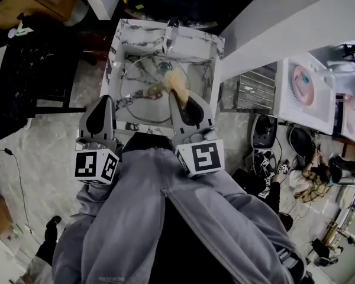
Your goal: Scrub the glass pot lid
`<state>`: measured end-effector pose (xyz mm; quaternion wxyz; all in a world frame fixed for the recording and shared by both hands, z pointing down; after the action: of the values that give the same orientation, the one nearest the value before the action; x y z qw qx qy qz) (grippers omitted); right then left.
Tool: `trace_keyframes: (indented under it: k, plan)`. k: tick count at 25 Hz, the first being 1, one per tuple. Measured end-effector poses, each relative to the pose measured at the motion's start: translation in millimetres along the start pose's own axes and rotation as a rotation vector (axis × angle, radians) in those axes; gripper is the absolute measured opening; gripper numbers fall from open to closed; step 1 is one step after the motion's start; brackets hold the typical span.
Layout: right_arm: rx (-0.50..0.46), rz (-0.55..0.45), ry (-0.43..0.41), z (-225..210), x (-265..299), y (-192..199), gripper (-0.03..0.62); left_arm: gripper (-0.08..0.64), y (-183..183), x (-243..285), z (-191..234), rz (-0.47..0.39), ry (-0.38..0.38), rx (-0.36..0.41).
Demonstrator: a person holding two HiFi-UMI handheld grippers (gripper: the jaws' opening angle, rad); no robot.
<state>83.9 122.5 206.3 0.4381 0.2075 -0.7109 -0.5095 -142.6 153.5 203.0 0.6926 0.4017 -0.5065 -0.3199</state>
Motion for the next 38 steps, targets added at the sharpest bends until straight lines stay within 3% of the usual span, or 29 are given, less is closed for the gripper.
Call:
trace_keyframes:
  k: [3,7,13,16,22,27,33,38]
  plan:
    - [0.021,0.023,0.034,5.5,8.5,-1.1,0.06,0.014,3.9,13.8,13.8,0.041,0.038,0.01]
    - [-0.013,0.004,0.066,12.0,29.2,-5.8,0.06,0.014,10.3,40.1,29.1,0.08,0.088,0.102]
    - [-0.116,0.082,0.064,13.3,73.8,9.2,0.06,0.015,42.5,90.8,40.0,0.198,0.174,0.128]
    - [-0.139,0.12,0.05,13.1,94.2,19.8,0.06,0.015,62.5,111.9,44.5,0.276,0.186,0.09]
    - [-0.148,0.211,-0.006,13.1,124.4,43.0,0.06,0.027,86.9,144.1,61.8,0.417,0.154,-0.048]
    - [-0.107,0.277,-0.025,2.6,150.8,63.3,0.06,0.098,105.0,166.2,71.8,0.554,0.095,-0.148]
    - [-0.111,0.324,-0.034,-15.3,172.6,78.0,0.06,0.139,121.8,188.2,74.8,0.723,-0.014,-0.146]
    - [-0.099,0.338,-0.053,-24.5,179.8,82.3,0.06,0.187,132.6,199.6,75.7,0.81,-0.065,-0.216]
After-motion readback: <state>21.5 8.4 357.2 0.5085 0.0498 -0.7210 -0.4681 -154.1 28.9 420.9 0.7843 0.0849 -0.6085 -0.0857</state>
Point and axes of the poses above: the fingertips, and each gripper's own axes: x forward along the fingers, z to its left, y out of its underside, the point moved 9 cm from there along -x, backward along the fingers, and after that the axes turned 15 degrees about z, right-handed, at the moved point
